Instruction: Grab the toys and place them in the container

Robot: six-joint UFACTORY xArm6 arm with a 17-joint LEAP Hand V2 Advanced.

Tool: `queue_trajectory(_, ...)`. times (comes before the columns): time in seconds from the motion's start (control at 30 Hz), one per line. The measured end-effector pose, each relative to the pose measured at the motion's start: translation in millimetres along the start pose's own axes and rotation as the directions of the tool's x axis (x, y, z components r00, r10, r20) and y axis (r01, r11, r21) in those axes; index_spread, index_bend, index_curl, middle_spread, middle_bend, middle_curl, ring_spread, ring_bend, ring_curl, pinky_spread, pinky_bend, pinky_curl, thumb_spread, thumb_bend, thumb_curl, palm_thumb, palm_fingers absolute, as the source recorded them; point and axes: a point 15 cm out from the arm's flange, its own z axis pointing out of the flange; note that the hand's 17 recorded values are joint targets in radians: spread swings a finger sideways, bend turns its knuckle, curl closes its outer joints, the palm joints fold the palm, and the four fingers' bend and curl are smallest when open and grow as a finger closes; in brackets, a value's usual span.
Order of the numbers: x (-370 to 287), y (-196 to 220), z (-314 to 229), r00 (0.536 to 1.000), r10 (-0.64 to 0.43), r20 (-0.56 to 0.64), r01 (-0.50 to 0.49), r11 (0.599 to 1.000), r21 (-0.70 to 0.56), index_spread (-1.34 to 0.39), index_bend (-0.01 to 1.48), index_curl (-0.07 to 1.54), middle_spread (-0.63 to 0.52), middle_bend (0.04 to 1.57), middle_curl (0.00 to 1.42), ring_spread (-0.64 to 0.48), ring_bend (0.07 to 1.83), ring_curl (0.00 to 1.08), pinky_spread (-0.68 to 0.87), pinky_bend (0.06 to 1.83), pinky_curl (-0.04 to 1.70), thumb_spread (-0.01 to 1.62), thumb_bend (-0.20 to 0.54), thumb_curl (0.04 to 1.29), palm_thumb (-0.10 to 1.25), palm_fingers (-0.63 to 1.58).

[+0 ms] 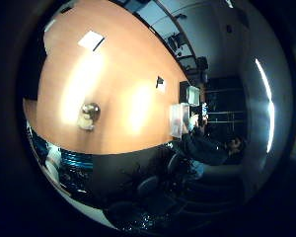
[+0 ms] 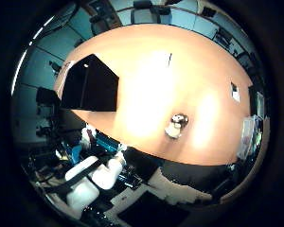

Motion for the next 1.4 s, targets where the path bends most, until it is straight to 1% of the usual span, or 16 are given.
queue_trajectory(0.1, 5.8, 9.5, 38.0, 0.999, -0.046, 0.002, 0.046, 0.999, -0.022, -0.39, 0.17, 0.29, -0.07, 0.26, 0.35, 0.11, 0.41, 0.20, 0.43, 0.40, 0.28, 0.98, -0.023, 0.28, 0.39, 0.18)
queue_trajectory(0.2, 9.8, 31.8, 79.9, 0.997, -0.081, 0.020, 0.082, 0.995, -0.060, -0.39, 0.16, 0.28, -0.07, 0.25, 0.34, 0.13, 0.38, 0.20, 0.42, 0.38, 0.28, 0.98, -0.025, 0.29, 0.41, 0.17)
queue_trajectory(0.27, 13.7, 48.7, 103.0, 0.996, -0.085, 0.019, 0.086, 0.993, -0.086, -0.40, 0.16, 0.28, -0.07, 0.24, 0.34, 0.14, 0.37, 0.20, 0.42, 0.37, 0.28, 0.98, -0.027, 0.29, 0.43, 0.16)
queue_trajectory(0.47, 33.4, 63.3, 134.4, 0.987, -0.151, -0.061, 0.141, 0.980, -0.137, -0.41, 0.16, 0.27, -0.05, 0.23, 0.34, 0.16, 0.33, 0.21, 0.41, 0.36, 0.29, 0.97, -0.026, 0.29, 0.45, 0.14)
queue_trajectory(0.7, 35.7, 82.6, 182.2, 0.971, -0.225, -0.076, 0.206, 0.957, -0.202, -0.41, 0.15, 0.26, -0.05, 0.22, 0.34, 0.16, 0.32, 0.22, 0.41, 0.36, 0.30, 0.97, -0.025, 0.29, 0.48, 0.12)
queue_trajectory(0.83, 26.6, 89.3, 210.9, 0.959, -0.277, -0.057, 0.256, 0.936, -0.243, -0.42, 0.15, 0.25, -0.05, 0.22, 0.34, 0.16, 0.32, 0.23, 0.40, 0.36, 0.30, 0.97, -0.026, 0.29, 0.51, 0.12)
queue_trajectory(1.07, 7.2, 82.4, 262.4, 0.944, -0.328, 0.020, 0.322, 0.911, -0.257, -0.42, 0.15, 0.25, -0.05, 0.22, 0.35, 0.16, 0.32, 0.24, 0.40, 0.36, 0.30, 0.97, -0.026, 0.30, 0.54, 0.12)
queue_trajectory(1.2, 2.7, 64.9, 274.4, 0.939, -0.343, 0.031, 0.339, 0.905, -0.256, -0.42, 0.15, 0.25, -0.05, 0.21, 0.35, 0.16, 0.31, 0.24, 0.41, 0.36, 0.31, 0.98, -0.026, 0.30, 0.56, 0.12)
queue_trajectory(1.4, -10.4, 45.2, 289.2, 0.922, -0.384, 0.039, 0.379, 0.883, -0.275, -0.42, 0.15, 0.25, -0.06, 0.21, 0.34, 0.16, 0.31, 0.25, 0.41, 0.36, 0.31, 0.97, -0.026, 0.30, 0.57, 0.12)
